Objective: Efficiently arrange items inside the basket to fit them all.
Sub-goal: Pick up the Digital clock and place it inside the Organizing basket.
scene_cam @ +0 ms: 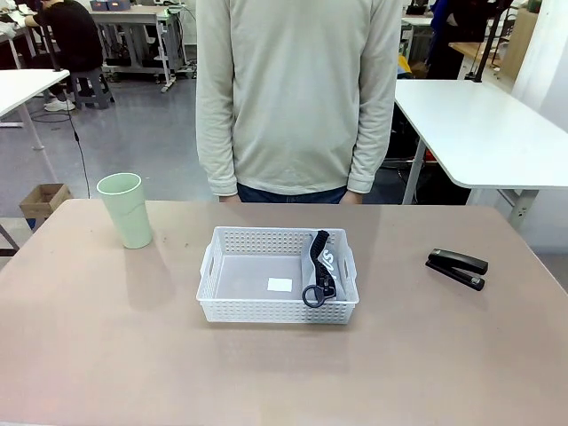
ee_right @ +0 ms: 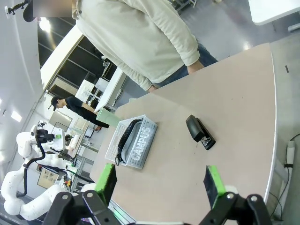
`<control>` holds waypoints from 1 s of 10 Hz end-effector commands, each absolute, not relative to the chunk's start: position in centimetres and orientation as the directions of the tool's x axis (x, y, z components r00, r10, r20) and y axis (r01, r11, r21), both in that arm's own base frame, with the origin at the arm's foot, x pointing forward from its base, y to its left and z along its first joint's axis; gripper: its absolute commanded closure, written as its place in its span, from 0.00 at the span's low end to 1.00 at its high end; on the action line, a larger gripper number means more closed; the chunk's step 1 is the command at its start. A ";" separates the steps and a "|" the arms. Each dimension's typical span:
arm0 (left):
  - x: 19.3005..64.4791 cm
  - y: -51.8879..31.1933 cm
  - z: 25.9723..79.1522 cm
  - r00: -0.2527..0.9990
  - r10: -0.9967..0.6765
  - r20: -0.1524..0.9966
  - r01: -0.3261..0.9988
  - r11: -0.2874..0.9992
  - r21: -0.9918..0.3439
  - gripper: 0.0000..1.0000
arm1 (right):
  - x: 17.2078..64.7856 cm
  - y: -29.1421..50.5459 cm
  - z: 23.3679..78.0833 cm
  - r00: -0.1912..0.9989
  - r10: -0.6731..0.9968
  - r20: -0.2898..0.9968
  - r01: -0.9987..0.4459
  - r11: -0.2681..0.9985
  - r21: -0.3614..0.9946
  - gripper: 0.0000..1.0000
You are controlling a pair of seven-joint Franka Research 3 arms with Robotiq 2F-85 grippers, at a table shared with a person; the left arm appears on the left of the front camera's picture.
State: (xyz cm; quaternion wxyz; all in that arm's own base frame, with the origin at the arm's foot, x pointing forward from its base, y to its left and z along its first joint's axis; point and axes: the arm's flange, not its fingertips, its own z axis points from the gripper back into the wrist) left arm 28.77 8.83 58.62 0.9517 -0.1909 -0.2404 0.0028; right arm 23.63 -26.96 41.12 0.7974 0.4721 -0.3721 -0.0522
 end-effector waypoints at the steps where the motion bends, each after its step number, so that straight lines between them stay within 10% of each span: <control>1: 32.2 1.0 61.8 0.887 -0.012 0.461 0.196 0.914 -0.354 0.48 | 23.8 -27.1 41.2 0.693 -0.437 0.573 -0.299 0.550 0.780 0.00; 10: 39.9 -29.2 49.7 0.523 -0.747 0.409 0.804 0.593 0.055 0.48 | 23.8 -27.1 41.2 0.693 -0.437 0.573 -0.299 0.550 0.780 0.00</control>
